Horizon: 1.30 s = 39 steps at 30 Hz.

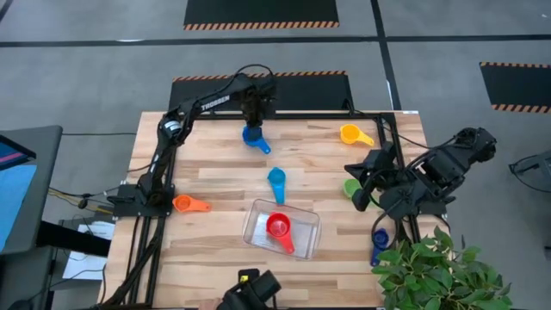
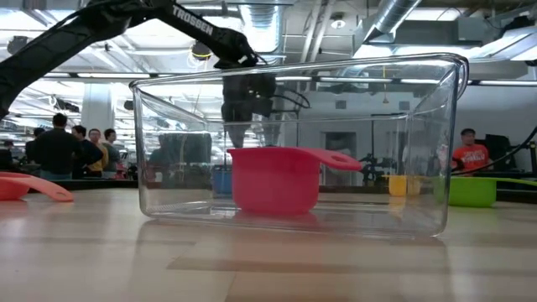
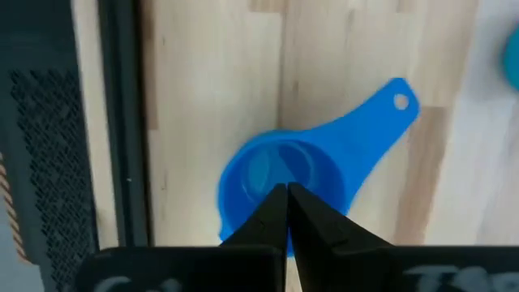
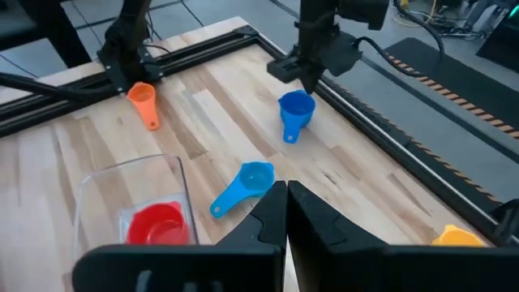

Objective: Nest measuring cups in basket
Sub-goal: Stack the top light blue measuring cup on top of the red measuring cup into the transparent bin

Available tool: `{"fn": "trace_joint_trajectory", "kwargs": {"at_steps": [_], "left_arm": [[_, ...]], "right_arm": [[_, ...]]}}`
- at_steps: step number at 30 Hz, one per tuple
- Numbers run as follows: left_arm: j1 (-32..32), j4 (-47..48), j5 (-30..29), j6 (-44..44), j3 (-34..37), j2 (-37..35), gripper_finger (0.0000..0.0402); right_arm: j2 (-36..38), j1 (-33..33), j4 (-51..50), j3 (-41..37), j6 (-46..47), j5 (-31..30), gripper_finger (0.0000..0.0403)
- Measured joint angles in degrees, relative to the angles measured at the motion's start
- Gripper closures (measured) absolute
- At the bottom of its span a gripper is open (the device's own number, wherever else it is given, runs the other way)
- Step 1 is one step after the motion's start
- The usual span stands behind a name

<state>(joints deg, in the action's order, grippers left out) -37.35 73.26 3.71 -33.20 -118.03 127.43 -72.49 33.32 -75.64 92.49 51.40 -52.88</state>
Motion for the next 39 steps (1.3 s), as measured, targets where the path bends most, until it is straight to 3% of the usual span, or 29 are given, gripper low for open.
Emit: {"fn": "trace_joint_trajectory", "kwargs": {"at_steps": [12, 23, 31, 36, 39], "left_arm": [[0.1, -7.7, -1.3, -0.1, 10.3, -0.2, 0.0401], [2.0, -6.0, 1.2, 6.0, 25.4, -2.9, 0.0402], [7.9, -7.3, 5.2, 16.2, 38.0, -12.8, 0.0402], [14.7, -10.6, 6.4, 25.9, 50.2, -22.4, 0.0402], [19.6, -11.3, 8.7, 33.2, 54.1, -29.7, 0.0402]], "right_arm": [[0.1, 0.3, 0.8, 0.0, -0.3, -1.6, 0.0370], [0.1, 0.3, 1.1, 0.0, -0.9, -1.6, 0.0370], [0.1, 0.4, 1.1, 0.0, -3.3, -1.5, 0.0370], [0.1, 0.4, 1.0, 0.0, -3.5, -1.3, 0.0370], [0.1, 0.4, 1.0, 0.0, -3.9, -1.3, 0.0370]]}}
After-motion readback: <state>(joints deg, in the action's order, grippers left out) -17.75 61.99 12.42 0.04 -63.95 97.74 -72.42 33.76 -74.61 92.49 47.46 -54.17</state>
